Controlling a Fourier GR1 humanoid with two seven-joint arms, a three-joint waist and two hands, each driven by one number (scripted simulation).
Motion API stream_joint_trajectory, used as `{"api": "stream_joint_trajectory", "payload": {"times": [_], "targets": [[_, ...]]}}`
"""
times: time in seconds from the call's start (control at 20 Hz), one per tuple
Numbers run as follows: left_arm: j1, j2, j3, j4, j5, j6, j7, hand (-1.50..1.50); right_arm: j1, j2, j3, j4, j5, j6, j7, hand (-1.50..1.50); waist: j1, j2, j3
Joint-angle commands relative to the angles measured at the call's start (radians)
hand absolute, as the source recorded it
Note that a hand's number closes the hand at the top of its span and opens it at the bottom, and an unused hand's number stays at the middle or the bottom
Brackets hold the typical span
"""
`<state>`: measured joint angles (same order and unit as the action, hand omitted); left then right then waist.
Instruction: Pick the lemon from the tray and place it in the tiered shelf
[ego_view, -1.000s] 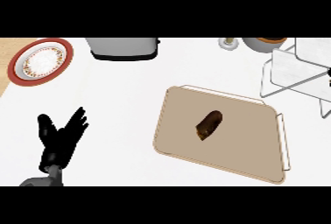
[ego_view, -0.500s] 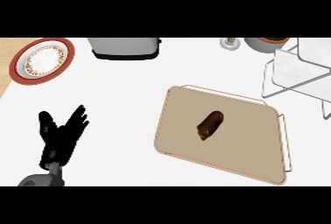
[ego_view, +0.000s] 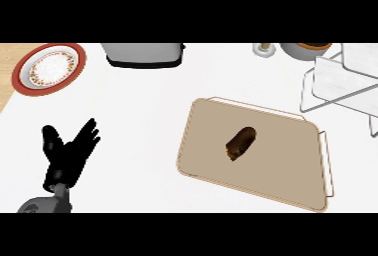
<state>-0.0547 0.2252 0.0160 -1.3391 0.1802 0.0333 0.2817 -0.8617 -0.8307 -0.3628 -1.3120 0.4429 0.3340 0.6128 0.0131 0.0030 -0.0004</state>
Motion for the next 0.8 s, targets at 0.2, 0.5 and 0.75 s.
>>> {"api": "stream_joint_trajectory", "payload": {"times": [0.2,0.5,0.75], "targets": [[-0.021,-0.022,0.0,0.051,-0.026,-0.002,-0.016,0.0,-0.072,-0.022,0.063,0.271,0.088,-0.074,-0.207,1.5,0.0,0.001,0.0],[-0.035,-0.015,0.02,0.011,-0.009,-0.015,-0.003,0.0,-0.141,-0.029,0.068,0.526,0.154,-0.185,-0.375,1.5,0.012,0.005,0.0],[-0.003,-0.015,0.02,-0.054,0.001,-0.016,0.041,0.0,-0.193,0.008,0.096,0.66,0.215,-0.28,-0.424,1.5,0.02,0.006,0.001]]}}
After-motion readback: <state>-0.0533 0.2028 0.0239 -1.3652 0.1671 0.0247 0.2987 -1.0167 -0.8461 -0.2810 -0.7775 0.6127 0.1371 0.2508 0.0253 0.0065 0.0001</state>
